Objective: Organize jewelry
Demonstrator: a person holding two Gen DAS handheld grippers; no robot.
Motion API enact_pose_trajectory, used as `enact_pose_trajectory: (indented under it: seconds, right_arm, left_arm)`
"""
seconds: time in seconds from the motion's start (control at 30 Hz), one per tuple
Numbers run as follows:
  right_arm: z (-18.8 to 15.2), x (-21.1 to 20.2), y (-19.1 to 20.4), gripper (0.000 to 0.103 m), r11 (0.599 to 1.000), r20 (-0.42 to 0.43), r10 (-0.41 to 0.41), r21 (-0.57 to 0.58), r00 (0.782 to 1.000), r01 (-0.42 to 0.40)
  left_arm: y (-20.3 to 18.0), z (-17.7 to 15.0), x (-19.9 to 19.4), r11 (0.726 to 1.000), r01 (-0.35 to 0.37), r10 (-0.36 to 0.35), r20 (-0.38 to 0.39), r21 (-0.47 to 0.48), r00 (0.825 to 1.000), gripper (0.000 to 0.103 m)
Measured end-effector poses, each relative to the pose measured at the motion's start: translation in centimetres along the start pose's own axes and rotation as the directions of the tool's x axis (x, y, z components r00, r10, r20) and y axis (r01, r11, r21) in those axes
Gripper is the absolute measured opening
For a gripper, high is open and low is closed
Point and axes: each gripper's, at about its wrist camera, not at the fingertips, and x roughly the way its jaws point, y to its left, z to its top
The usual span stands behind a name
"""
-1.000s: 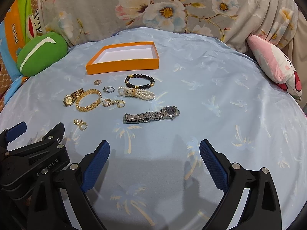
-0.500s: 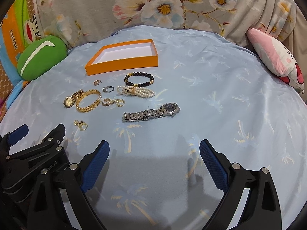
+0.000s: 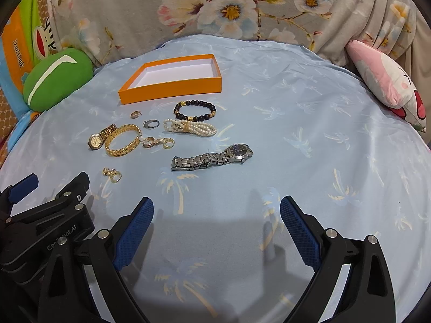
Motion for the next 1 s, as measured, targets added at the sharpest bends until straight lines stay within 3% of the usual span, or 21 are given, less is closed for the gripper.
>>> enact_pose_trajectory:
  seconds: [1.0]
  right_arm:
    - [-0.01, 0.01, 0.07, 0.094, 1.0, -0.001, 0.0, -0.001, 1.0, 0.0]
  left_arm:
    - [0.11, -0.03, -0.02, 1.0, 0.007, -0.007, -0.002, -0.004, 1.0, 0.091]
